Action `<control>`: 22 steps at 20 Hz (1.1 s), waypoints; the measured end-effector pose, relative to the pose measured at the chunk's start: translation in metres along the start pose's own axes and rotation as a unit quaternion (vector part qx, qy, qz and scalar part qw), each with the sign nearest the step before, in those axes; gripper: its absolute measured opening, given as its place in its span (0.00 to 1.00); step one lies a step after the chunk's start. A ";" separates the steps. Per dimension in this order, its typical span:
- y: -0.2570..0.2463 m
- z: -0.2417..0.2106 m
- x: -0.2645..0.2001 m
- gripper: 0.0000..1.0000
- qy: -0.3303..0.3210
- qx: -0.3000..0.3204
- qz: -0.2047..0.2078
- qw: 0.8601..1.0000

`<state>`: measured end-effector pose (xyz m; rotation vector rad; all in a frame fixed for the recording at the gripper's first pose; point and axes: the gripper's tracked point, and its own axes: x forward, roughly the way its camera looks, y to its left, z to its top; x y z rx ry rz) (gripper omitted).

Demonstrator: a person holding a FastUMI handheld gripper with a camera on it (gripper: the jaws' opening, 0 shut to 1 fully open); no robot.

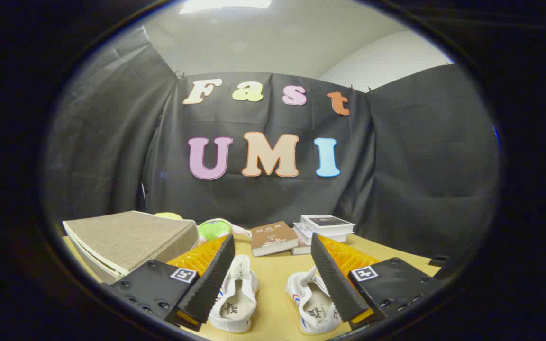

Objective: Open the storage box then place both shoes into the box .Put the left shoe in first, then the right shoe, with the right side of both shoes facing outward in a uniform manner.

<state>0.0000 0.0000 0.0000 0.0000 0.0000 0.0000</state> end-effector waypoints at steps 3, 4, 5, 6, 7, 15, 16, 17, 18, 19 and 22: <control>-0.003 0.000 -0.001 1.00 0.001 0.001 -0.004 1.000; -0.004 -0.001 0.000 1.00 0.002 0.002 -0.005 1.000; -0.003 -0.001 -0.001 1.00 0.002 0.004 -0.005 1.000; -0.003 -0.001 -0.001 1.00 0.001 0.005 -0.005 1.000; -0.003 0.000 -0.001 1.00 0.000 0.006 -0.005 1.000; 0.003 0.002 -0.003 1.00 -0.006 0.007 0.002 1.000; 0.003 0.002 -0.004 1.00 -0.006 0.008 0.003 1.000; 0.004 0.003 -0.004 1.00 -0.007 0.009 0.004 1.000; 0.006 0.003 -0.004 1.00 -0.008 0.009 0.006 1.000; 0.006 0.003 -0.005 1.00 -0.009 0.009 0.006 1.000; 0.008 0.004 -0.006 1.00 -0.011 0.009 0.010 1.000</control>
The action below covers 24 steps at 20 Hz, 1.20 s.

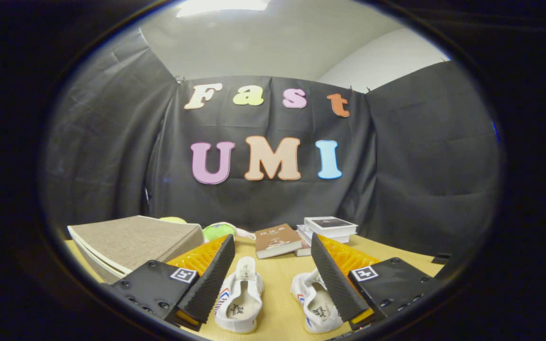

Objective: Open the storage box then place both shoes into the box .Put the left shoe in first, then the right shoe, with the right side of both shoes facing outward in a uniform manner.

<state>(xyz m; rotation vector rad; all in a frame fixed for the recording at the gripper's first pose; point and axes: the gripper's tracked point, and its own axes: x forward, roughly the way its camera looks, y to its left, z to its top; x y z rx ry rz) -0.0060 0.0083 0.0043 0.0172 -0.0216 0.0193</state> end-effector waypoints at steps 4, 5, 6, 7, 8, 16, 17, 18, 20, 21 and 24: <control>0.000 0.001 -0.001 1.00 -0.002 0.001 0.000 1.000; 0.000 0.002 -0.002 1.00 -0.003 0.002 0.000 1.000; -0.001 0.002 -0.002 1.00 -0.003 0.002 -0.001 1.000; -0.001 0.002 -0.002 1.00 -0.003 0.003 -0.001 1.000; -0.003 0.002 -0.003 1.00 -0.004 0.003 -0.002 1.000; 0.011 0.009 -0.005 1.00 -0.013 0.059 0.021 0.998; 0.014 0.014 -0.006 1.00 -0.019 0.082 0.029 0.996; 0.018 0.020 -0.008 1.00 -0.026 0.108 0.040 0.993; 0.024 0.034 -0.013 1.00 -0.044 0.165 0.059 0.983; 0.028 0.041 -0.015 1.00 -0.054 0.197 0.070 0.977; 0.038 0.047 -0.021 1.00 -0.067 0.283 0.092 0.952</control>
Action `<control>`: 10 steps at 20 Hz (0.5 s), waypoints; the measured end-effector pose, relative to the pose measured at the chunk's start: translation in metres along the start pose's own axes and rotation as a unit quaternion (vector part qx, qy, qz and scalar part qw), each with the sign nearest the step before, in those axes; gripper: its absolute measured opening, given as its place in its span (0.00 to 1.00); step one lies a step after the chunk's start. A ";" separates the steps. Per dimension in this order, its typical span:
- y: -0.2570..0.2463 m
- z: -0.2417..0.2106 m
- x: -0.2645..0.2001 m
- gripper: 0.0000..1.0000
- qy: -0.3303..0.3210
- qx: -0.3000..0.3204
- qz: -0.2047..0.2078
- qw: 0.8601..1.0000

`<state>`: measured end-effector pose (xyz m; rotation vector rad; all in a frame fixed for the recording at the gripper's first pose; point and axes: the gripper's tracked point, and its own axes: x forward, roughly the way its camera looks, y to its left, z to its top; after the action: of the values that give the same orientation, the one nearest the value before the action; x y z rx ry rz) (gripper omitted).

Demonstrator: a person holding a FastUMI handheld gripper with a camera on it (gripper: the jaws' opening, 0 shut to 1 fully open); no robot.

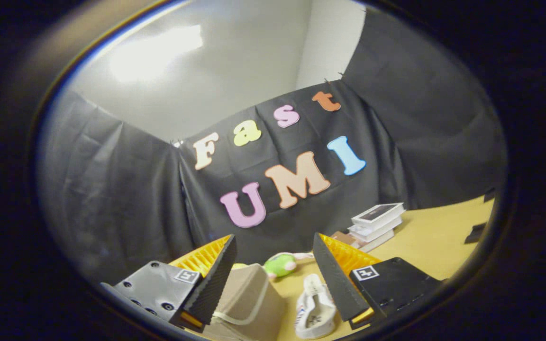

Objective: Open the storage box then place both shoes into the box .Put the left shoe in first, then the right shoe, with the right side of both shoes facing outward in a uniform manner.

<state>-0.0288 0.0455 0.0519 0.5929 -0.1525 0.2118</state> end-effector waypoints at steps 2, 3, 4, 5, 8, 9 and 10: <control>-0.005 -0.009 -0.001 1.00 0.004 0.047 -0.009 0.999; -0.005 -0.017 -0.001 1.00 0.009 0.077 -0.011 0.997; -0.001 -0.025 -0.001 1.00 0.011 0.110 -0.011 0.994; 0.003 -0.032 -0.002 0.99 0.011 0.144 -0.012 0.989; 0.002 -0.061 -0.005 0.99 0.023 0.238 -0.029 0.970; 0.002 -0.068 -0.007 0.99 0.025 0.271 -0.037 0.961; 0.002 -0.073 -0.009 0.99 0.026 0.306 -0.043 0.951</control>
<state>-0.0321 0.0873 -0.0080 1.2080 -0.0045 0.1890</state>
